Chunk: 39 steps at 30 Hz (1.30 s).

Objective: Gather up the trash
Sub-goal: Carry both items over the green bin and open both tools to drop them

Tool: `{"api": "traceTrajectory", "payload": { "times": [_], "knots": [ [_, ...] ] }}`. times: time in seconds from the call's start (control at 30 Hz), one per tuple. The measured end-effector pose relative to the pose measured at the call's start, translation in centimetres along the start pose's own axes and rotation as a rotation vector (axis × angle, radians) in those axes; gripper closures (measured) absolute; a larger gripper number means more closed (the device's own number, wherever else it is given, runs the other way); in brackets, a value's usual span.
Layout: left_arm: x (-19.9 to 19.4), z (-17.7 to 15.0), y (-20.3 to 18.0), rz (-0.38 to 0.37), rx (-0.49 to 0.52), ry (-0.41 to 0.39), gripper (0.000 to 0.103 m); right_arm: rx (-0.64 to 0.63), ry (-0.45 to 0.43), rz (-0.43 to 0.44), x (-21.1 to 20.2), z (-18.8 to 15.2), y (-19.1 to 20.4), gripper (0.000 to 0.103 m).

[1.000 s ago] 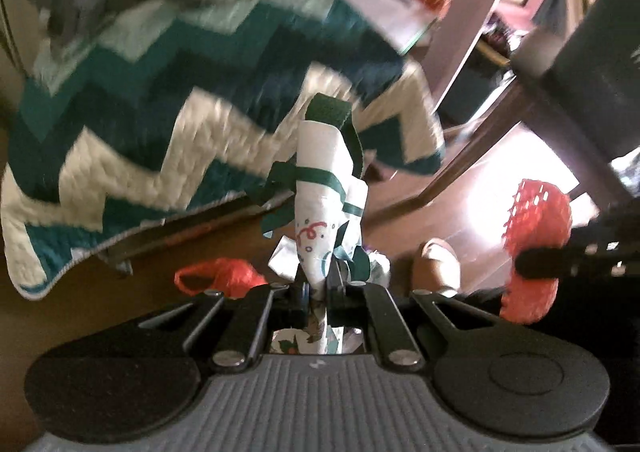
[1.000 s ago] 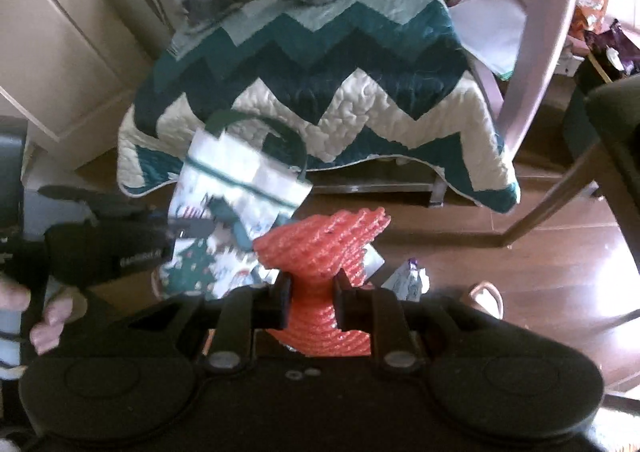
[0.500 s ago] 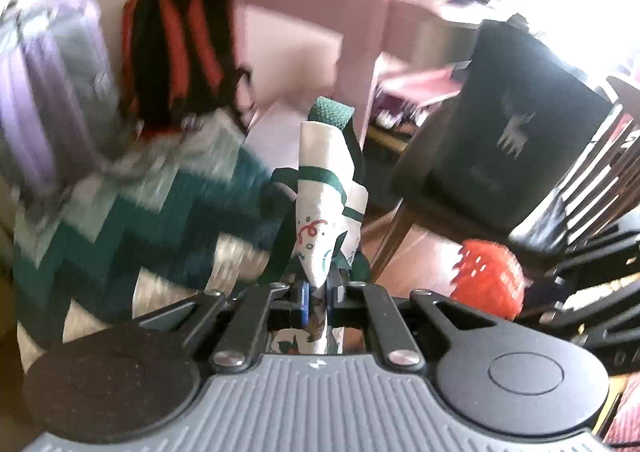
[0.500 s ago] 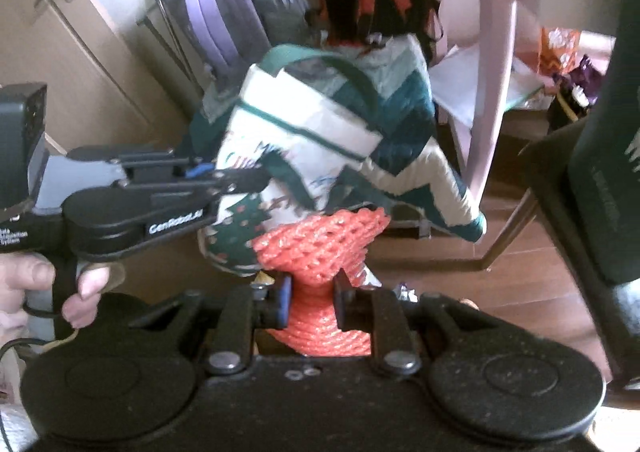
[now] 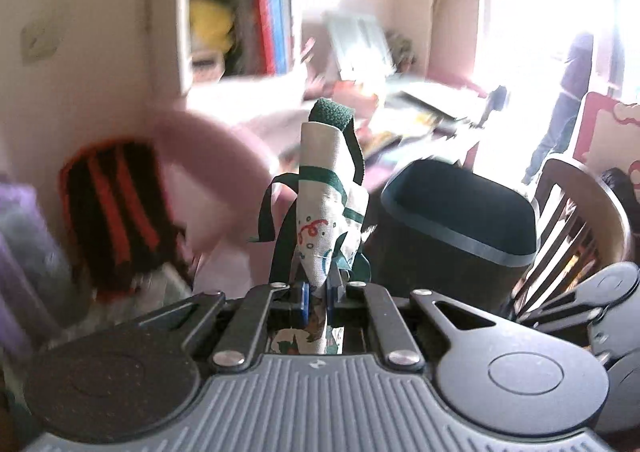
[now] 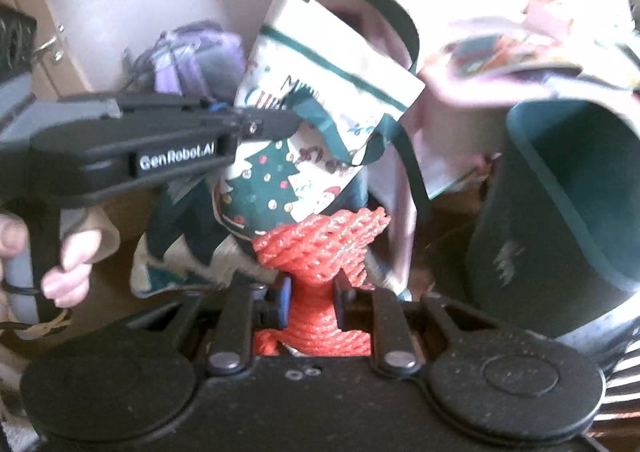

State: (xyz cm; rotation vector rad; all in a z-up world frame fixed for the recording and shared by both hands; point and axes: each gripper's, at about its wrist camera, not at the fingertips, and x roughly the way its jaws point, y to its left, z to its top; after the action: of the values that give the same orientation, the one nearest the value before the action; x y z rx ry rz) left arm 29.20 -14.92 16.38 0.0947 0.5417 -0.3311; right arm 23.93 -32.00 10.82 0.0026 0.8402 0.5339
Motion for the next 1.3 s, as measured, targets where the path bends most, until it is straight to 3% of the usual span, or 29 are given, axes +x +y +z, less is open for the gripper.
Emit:
{"api": "traceTrajectory", "payload": {
  "times": [0.27, 0.53, 0.9, 1.3],
  "knots": [
    [2.5, 8.5, -5.4, -0.033, 0.052, -0.087, 0.096, 0.046, -0.116, -0.114, -3.0, 3.7, -6.0, 0.084],
    [7.3, 13.0, -10.5, -0.073, 0.086, -0.108, 0.096, 0.127, -0.187, -0.245, -4.7, 5.3, -13.2, 0.084],
    [17.7, 9.5, -13.8, -0.084, 0.112, 0.093, 0.096, 0.189, -0.058, -0.311, 0.4, 2.3, -19.4, 0.083],
    [23.3, 5.8, -15.8, -0.099, 0.153, 0.250, 0.095, 0.192, 0.027, -0.323, 4.7, 1.2, -20.8, 0.074]
  ]
}}
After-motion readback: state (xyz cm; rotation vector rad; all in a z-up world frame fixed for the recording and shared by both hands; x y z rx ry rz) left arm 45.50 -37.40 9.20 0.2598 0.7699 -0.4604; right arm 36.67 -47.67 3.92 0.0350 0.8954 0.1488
